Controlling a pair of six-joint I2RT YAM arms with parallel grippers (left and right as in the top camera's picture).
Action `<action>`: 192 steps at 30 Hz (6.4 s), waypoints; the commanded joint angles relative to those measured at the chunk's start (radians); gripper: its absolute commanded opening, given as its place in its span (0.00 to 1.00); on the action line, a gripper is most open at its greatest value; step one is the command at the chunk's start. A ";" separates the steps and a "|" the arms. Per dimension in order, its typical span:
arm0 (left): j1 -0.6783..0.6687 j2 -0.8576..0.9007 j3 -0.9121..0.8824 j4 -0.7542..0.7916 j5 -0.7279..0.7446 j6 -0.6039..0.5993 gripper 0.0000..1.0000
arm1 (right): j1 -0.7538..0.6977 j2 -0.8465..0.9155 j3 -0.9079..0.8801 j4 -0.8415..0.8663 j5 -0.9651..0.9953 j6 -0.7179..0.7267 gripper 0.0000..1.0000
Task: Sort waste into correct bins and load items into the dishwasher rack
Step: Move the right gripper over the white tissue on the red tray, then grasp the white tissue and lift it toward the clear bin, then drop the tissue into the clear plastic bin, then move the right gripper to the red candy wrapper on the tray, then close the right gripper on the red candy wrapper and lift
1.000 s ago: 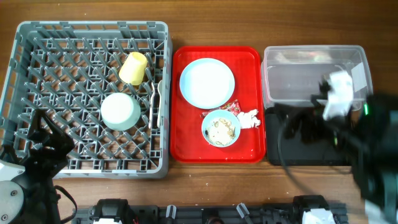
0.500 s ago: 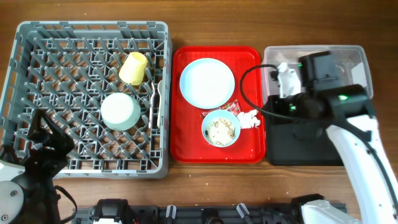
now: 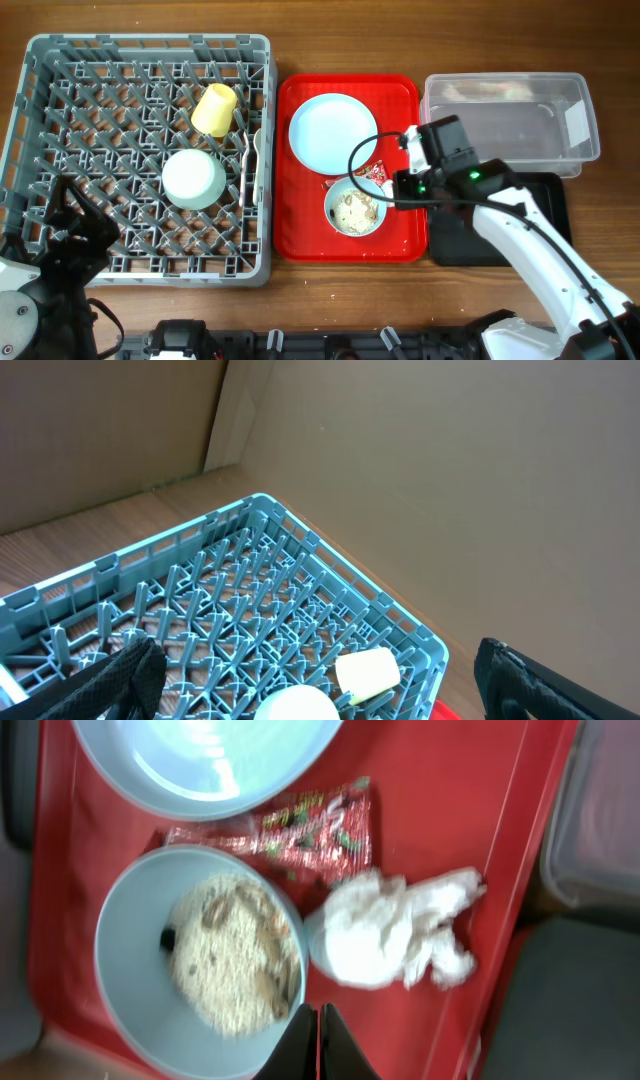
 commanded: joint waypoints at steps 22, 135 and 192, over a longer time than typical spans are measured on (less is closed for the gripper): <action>0.008 -0.001 0.006 0.003 -0.016 -0.010 1.00 | 0.058 0.249 -0.021 0.167 -0.262 0.116 0.05; 0.008 -0.001 0.006 0.003 -0.016 -0.010 1.00 | 0.146 0.359 -0.039 0.349 0.027 1.036 0.21; 0.008 -0.001 0.006 0.003 -0.016 -0.010 1.00 | 0.216 0.343 -0.047 0.337 0.286 1.222 0.37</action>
